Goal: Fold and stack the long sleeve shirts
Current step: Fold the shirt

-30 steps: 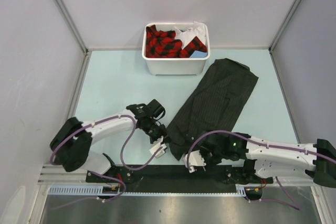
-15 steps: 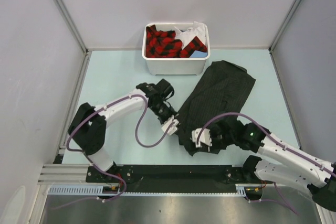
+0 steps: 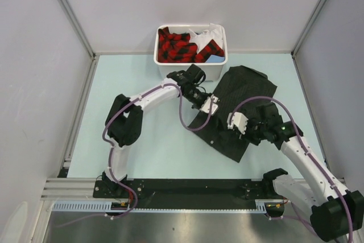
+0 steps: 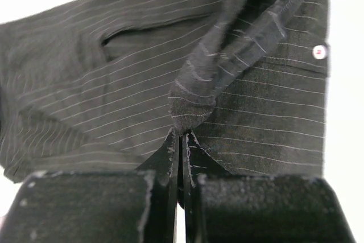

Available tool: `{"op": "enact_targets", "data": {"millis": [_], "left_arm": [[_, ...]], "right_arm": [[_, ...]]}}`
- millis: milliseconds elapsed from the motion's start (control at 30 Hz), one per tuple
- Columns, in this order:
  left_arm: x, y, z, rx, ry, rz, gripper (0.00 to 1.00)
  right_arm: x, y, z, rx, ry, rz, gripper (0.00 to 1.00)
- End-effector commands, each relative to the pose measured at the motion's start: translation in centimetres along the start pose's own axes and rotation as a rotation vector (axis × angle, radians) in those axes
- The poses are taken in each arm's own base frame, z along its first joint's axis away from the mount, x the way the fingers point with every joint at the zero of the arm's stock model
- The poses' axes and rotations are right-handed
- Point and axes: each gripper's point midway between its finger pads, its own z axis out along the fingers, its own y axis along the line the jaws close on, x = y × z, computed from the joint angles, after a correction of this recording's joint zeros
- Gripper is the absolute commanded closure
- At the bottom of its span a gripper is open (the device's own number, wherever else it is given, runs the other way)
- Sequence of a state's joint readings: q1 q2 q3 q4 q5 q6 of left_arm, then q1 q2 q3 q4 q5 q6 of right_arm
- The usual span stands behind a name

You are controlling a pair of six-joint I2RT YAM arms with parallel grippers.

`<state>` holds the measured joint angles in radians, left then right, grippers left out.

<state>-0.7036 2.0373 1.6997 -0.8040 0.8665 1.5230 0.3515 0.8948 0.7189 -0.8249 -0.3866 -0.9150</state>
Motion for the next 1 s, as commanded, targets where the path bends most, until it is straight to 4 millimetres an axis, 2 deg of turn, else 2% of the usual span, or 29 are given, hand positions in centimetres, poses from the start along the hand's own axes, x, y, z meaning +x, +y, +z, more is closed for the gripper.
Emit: {"op": "enact_targets", "data": {"millis": [0,67,100,167,233,333,433,533,733,967], "left_arm": [[0.1,5.5,-0.4,-0.130,-0.019,-0.013,1.00],[0.4,7.3,-0.6,-0.174,-0.013,-0.008,1.00],[1.5,7.5,-0.1,-0.176,0.003,-0.019,1.00],[1.9,9.0,-0.3,-0.212,0.012,-0.014,1.00],[3.1,9.4,0.2,-0.218,0.026,-0.034,1.00],[4.0,10.7,0.4,-0.251,0.042,-0.028,1.00],[5.1,10.8,0.8,-0.257,0.062,-0.036,1.00],[6.0,10.8,1.1,-0.261,0.079,-0.039,1.00],[7.7,11.7,1.2,-0.311,0.109,-0.055,1.00],[8.8,12.6,1.3,-0.361,0.136,-0.065,1.00]], "right_arm": [[-0.2,-3.6,-0.7,0.075,-0.043,-0.033,1.00],[0.2,-5.2,-0.5,0.103,-0.041,-0.013,1.00],[0.8,-6.2,-0.6,0.127,-0.031,0.009,1.00],[1.4,-7.9,-0.3,0.148,-0.024,0.027,1.00],[2.0,-9.9,-0.5,0.191,-0.025,0.042,1.00],[2.9,-11.8,-0.1,0.207,-0.016,0.053,1.00],[3.0,-13.3,0.7,0.216,-0.017,0.049,1.00],[4.0,-14.5,1.3,0.228,-0.006,0.072,1.00],[5.9,-14.8,2.5,0.225,0.037,0.115,1.00],[6.5,-15.5,3.0,0.245,0.048,0.141,1.00]]}}
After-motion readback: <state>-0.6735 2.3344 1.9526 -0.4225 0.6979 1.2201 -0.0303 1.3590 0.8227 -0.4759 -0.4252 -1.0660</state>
